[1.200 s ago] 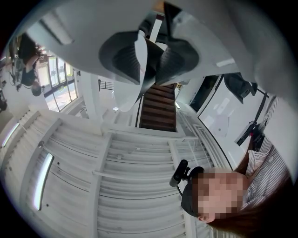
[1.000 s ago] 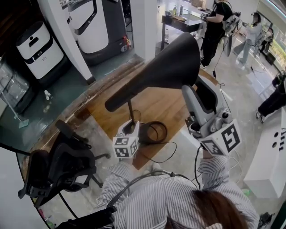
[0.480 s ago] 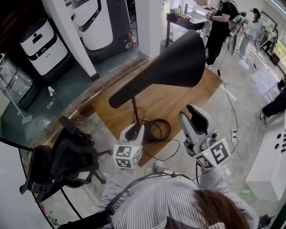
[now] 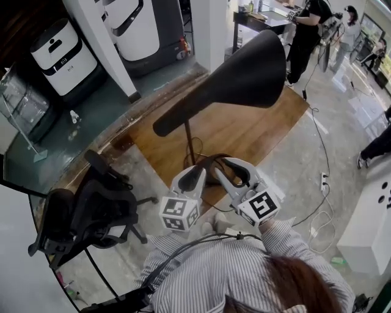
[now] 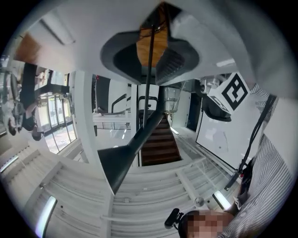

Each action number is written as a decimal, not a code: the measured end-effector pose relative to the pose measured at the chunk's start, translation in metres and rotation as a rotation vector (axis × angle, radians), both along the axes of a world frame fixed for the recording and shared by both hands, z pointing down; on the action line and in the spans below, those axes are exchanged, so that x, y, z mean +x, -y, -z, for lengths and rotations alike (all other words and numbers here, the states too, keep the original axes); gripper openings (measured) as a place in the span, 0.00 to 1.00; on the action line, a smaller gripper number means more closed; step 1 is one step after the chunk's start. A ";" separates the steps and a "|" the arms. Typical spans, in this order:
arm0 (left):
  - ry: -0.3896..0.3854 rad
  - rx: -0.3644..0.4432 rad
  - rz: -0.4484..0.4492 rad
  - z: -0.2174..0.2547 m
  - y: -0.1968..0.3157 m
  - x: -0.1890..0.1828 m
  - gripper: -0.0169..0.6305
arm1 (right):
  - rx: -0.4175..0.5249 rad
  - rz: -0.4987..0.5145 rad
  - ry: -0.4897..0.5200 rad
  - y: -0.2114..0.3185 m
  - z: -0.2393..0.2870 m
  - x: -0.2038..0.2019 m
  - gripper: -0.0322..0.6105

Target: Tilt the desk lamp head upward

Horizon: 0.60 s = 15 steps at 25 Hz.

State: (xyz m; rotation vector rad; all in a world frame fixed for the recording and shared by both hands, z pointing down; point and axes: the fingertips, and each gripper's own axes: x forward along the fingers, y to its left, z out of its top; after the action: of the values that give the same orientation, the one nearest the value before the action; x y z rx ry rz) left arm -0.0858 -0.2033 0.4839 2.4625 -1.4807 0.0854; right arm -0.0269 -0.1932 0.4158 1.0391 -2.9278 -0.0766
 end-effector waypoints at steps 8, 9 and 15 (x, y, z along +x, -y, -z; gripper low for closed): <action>-0.010 -0.018 0.002 -0.010 -0.007 0.002 0.09 | -0.121 -0.039 -0.071 0.000 -0.051 -0.010 0.13; -0.010 -0.018 -0.001 -0.011 -0.007 0.003 0.08 | -0.127 -0.043 -0.075 -0.001 -0.054 -0.011 0.11; -0.006 -0.030 0.003 -0.015 -0.009 0.007 0.04 | -0.160 -0.027 -0.086 -0.006 -0.062 -0.015 0.05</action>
State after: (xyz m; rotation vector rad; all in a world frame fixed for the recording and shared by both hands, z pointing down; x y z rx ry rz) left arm -0.0783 -0.1942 0.4987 2.4353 -1.4695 0.0987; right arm -0.0418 -0.1877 0.4775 1.0237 -2.7890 0.1091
